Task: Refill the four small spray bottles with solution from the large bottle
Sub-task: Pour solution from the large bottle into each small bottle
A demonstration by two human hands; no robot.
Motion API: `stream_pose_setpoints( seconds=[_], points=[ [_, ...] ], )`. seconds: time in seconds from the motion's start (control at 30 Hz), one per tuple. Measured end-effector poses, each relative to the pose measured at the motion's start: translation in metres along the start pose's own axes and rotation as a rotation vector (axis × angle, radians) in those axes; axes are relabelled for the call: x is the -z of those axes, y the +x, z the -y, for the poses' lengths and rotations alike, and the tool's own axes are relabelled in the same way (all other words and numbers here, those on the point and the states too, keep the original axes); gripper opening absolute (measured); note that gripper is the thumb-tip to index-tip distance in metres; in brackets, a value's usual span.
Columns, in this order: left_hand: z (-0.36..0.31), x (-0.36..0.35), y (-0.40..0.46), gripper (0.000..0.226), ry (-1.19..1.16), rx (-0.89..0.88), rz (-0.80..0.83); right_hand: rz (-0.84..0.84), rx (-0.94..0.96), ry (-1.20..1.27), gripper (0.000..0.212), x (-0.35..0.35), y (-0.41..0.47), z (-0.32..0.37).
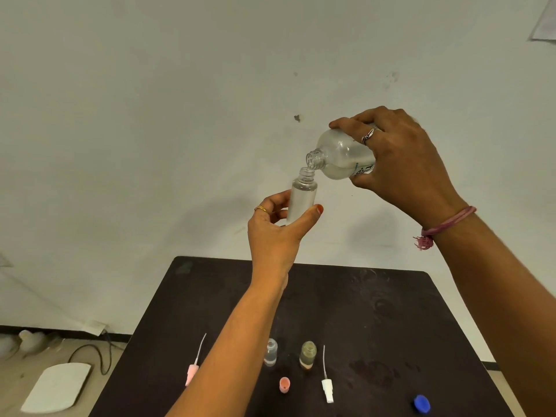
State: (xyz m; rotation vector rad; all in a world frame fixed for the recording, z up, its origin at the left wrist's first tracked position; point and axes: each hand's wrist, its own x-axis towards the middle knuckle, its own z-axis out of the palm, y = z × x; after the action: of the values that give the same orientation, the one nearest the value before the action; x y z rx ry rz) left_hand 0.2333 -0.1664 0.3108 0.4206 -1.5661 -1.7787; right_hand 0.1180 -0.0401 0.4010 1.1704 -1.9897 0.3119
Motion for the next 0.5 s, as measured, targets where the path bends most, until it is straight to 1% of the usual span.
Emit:
stream_pose_setpoints(
  seconds=[0.5],
  points=[
    [-0.002,0.012,0.001,0.048,-0.004,-0.002,0.0,0.003,-0.005,-0.002,0.071,0.0,0.005,0.013]
  ],
)
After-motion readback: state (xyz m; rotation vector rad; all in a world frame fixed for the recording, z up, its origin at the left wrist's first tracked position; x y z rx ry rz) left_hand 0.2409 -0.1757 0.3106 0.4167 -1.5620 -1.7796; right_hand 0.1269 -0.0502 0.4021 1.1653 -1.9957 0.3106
